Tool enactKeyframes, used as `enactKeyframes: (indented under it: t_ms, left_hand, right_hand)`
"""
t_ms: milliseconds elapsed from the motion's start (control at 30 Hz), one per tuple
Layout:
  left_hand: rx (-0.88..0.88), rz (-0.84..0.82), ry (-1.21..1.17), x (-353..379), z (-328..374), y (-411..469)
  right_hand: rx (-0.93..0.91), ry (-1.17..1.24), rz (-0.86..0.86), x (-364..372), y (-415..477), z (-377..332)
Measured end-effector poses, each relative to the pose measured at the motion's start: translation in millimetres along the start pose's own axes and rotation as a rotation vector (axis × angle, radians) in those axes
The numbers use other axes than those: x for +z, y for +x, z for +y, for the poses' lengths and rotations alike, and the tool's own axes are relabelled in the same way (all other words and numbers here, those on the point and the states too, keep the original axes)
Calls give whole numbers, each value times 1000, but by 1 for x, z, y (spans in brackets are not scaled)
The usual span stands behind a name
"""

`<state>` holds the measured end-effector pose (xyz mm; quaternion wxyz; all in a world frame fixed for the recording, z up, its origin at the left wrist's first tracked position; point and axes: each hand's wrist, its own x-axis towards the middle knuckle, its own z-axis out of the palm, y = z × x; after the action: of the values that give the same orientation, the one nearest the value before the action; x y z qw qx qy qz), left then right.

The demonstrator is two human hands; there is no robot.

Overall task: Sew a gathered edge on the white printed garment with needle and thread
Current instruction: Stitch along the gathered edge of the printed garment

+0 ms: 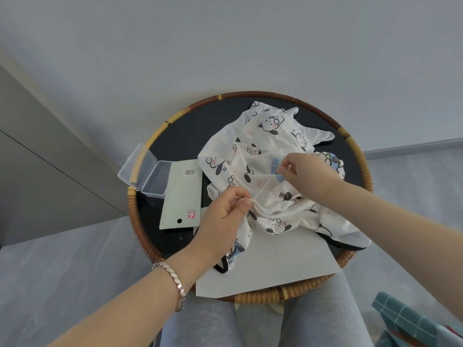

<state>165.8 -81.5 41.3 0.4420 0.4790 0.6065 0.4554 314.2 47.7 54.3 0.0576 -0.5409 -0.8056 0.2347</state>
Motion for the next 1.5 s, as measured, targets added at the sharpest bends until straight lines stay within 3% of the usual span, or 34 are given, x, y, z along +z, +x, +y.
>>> enactKeyframes:
  t_ms: [100,200,267,400,533,633,700,833,867,967,1067,1133,1200,1367,1433,1500]
  left_hand:
    - [50,55,11,0,1,-1]
    - [133,94,52,-1,0,-1]
    - [169,97,116,-4,-3,0]
    - [162,46,193,-7,-3,-2]
    - [-54,-62,402,-16,-8,1]
    - [-91,-150,570,-28,-10,-1]
    - [-46,-164,662,-36,-9,0]
    - [334,-123,831,-49,3,6]
    - [355,-124,856,-51,7,6]
    - [179,-204,998,-57,6,3]
    - [-110,-325,1142,-60,-7,-2]
    - [-234,-277,1136,-60,-15,-5]
    - [-181,-168,1112,-56,-24,-8]
    - [361,169,942,-27,-17,-15]
    - [396,114,922,-16,-17,-15]
    - [278,41,898,-9,-17,-15]
  right_hand:
    - [-134,288,17,-3,-15,-11]
    - [-201,490,-243,-5,-33,-19]
    - [-206,462,-347,0,-39,-20]
    - [-188,402,-260,10,-37,-14]
    - [-211,377,-200,6,-36,-10]
    - [-211,318,-167,1,-35,-4]
    - [-212,253,-165,0,-34,0]
    - [-194,206,-129,1,-34,3]
    - [-190,214,-116,1,-33,4]
    - [-184,210,-109,2,-34,5]
    - [-194,127,-215,8,-36,5]
    - [-223,79,-280,14,-38,3]
    - [-235,89,-280,18,-39,3]
    - [-221,200,-223,19,-40,6]
    - [-230,223,-215,19,-41,8]
    - [-240,218,-224,20,-42,9]
